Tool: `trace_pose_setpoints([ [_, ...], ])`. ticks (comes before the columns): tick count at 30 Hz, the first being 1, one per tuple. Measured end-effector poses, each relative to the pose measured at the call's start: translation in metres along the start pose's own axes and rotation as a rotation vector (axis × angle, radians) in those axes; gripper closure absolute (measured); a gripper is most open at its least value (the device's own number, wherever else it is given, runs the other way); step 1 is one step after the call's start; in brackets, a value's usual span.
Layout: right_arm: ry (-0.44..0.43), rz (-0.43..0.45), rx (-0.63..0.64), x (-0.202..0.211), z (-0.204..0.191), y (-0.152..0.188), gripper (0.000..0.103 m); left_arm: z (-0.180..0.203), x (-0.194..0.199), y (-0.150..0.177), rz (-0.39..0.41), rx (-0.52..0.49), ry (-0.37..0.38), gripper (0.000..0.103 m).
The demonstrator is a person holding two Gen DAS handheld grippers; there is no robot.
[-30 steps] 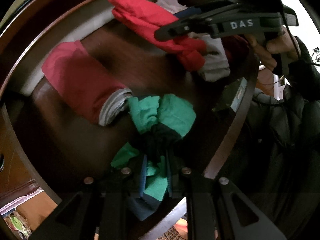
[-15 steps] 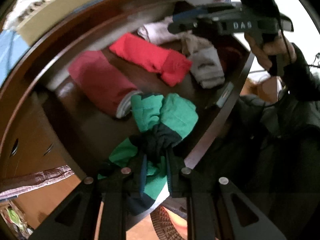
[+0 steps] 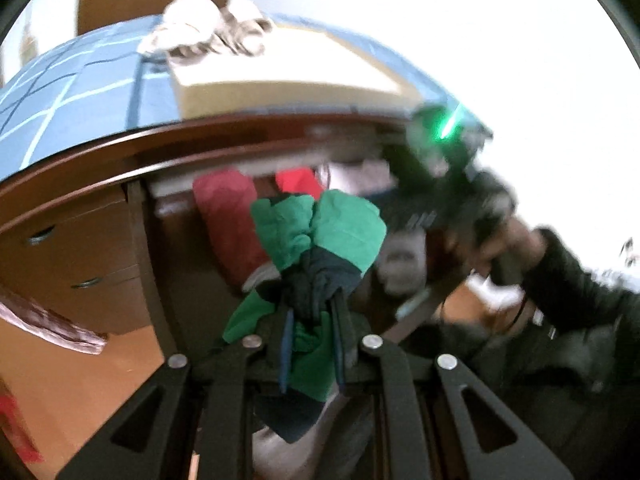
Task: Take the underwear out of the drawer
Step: 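Lift both garments out of the drawer toward the white tray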
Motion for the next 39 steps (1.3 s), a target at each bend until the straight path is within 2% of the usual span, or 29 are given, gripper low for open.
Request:
trace_pose_setpoints([
  [3, 0.059, -0.099, 0.027, -0.024, 0.001, 0.002, 0.05, 0.001, 0.004, -0.012, 0.085, 0.074, 0.032, 0.089],
  [8, 0.14, -0.186, 0.03, -0.049, 0.007, 0.005, 0.05, 0.008, 0.006, -0.027, 0.159, 0.095, 0.041, 0.089],
  [12, 0.146, -0.223, 0.019, -0.059, 0.008, 0.007, 0.05, 0.01, 0.009, -0.036, 0.201, 0.09, -0.022, 0.089],
  [15, 0.11, -0.24, 0.002, -0.066, 0.008, 0.009, 0.051, 0.014, 0.019, -0.039, 0.228, 0.111, 0.001, 0.089],
  [20, 0.068, -0.203, -0.037, -0.056, 0.011, 0.011, 0.06, 0.016, 0.026, -0.04, 0.252, 0.114, -0.012, 0.089],
  [24, 0.069, -0.14, -0.032, -0.032, 0.009, 0.013, 0.061, 0.018, 0.03, -0.043, 0.265, 0.121, -0.009, 0.089],
  [29, 0.013, -0.045, -0.034, 0.01, -0.007, 0.018, 0.061, 0.024, 0.034, -0.044, 0.28, 0.119, -0.006, 0.089],
  [36, 0.047, 0.091, 0.012, 0.071, -0.023, 0.01, 0.061, 0.037, 0.042, -0.049, 0.309, 0.109, -0.002, 0.089],
  [39, 0.05, 0.157, 0.013, 0.094, -0.025, -0.004, 0.061, 0.042, 0.051, -0.055, 0.337, 0.104, -0.007, 0.089],
])
Point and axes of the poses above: each gripper's, at about its wrist camera, not at the fingertips, and x roughly against the way its jaws point, z to its right, y to its underside, the point moved 10 cm from there along -x, roughly the way its jaws point, and after that the axes turned 10 degrees about x, right-handed, at the moved point
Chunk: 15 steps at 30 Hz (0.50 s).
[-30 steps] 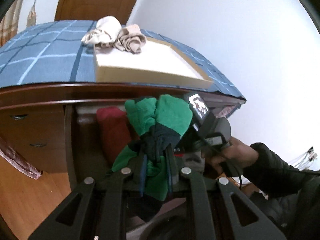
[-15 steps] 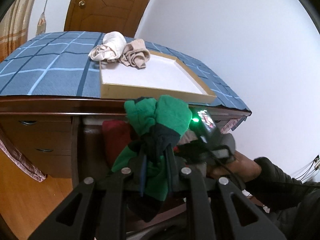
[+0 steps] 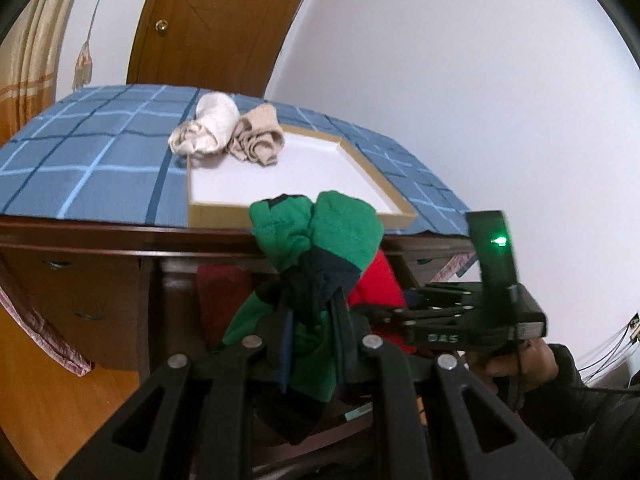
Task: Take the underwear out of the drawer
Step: 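Lift both garments out of the drawer toward the white tray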
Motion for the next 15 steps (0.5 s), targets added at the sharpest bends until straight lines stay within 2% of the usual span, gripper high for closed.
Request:
trace_pose_setpoints([
  [7, 0.022, 0.123, -0.018, 0.038, -0.009, -0.031, 0.061, 0.019, 0.006, -0.026, 0.066, -0.035, -0.011, 0.089],
  [15, 0.057, 0.214, -0.041, 0.067, 0.013, -0.061, 0.061, 0.042, -0.004, -0.058, 0.118, -0.051, 0.002, 0.089],
])
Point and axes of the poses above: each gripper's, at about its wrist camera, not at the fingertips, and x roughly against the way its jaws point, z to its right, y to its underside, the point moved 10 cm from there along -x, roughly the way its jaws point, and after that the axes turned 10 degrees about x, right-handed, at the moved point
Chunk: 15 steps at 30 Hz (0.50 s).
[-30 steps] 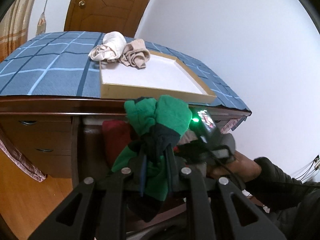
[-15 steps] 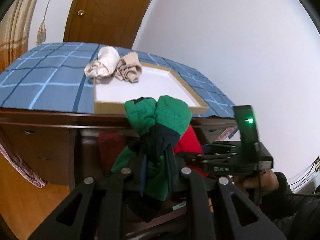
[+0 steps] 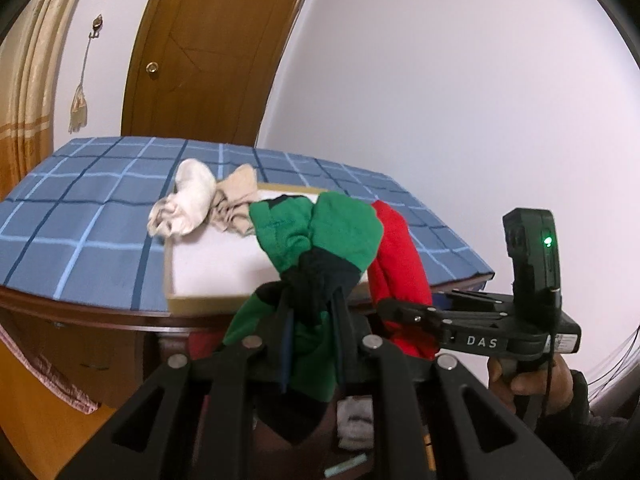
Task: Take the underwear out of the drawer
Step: 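Lift both garments out of the drawer toward the white tray, then lower both garments into the tray beside the dotted garments and open both grippers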
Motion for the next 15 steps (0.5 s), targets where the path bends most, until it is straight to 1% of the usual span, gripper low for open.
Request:
trace_pose_setpoints([
  [3, 0.021, 0.021, 0.006, 0.008, 0.009, -0.019, 0.061, 0.005, -0.011, -0.013, 0.018, 0.012, 0.007, 0.089],
  [7, 0.058, 0.032, 0.002, 0.004, 0.025, -0.038, 0.061, 0.008, -0.033, -0.031, 0.026, 0.016, -0.002, 0.089],
  [15, 0.126, 0.016, -0.021, -0.025, 0.067, -0.072, 0.061, 0.015, -0.076, -0.068, 0.04, 0.019, -0.01, 0.089],
])
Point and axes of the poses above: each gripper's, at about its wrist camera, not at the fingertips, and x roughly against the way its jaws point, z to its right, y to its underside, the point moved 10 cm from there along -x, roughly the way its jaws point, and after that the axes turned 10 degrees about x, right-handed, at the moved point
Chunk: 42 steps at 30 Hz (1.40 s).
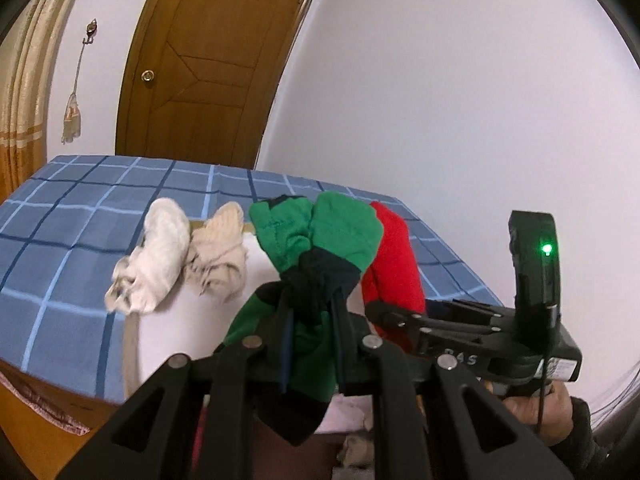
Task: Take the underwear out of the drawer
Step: 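Lower both garments into the tray beside the dotted garments and open both grippers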
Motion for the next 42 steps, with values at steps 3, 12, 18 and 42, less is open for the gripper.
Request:
trace_pose_setpoints([
  [3, 0.017, -0.013, -0.021, -0.015, 0.014, -0.012, 0.061, -0.001, -0.019, -0.011, 0.002, 0.008, -0.007, 0.089],
  [12, 0.021, -0.071, -0.073, -0.062, 0.04, -0.035, 0.061, -0.02, -0.078, -0.034, -0.008, 0.108, -0.055, 0.089],
  [18, 0.017, -0.104, -0.082, -0.089, 0.048, -0.045, 0.061, -0.03, -0.11, -0.041, -0.019, 0.155, -0.09, 0.089],
  [42, 0.014, -0.224, -0.008, -0.165, 0.049, -0.053, 0.061, -0.071, -0.182, -0.045, -0.057, 0.247, -0.207, 0.089],
])
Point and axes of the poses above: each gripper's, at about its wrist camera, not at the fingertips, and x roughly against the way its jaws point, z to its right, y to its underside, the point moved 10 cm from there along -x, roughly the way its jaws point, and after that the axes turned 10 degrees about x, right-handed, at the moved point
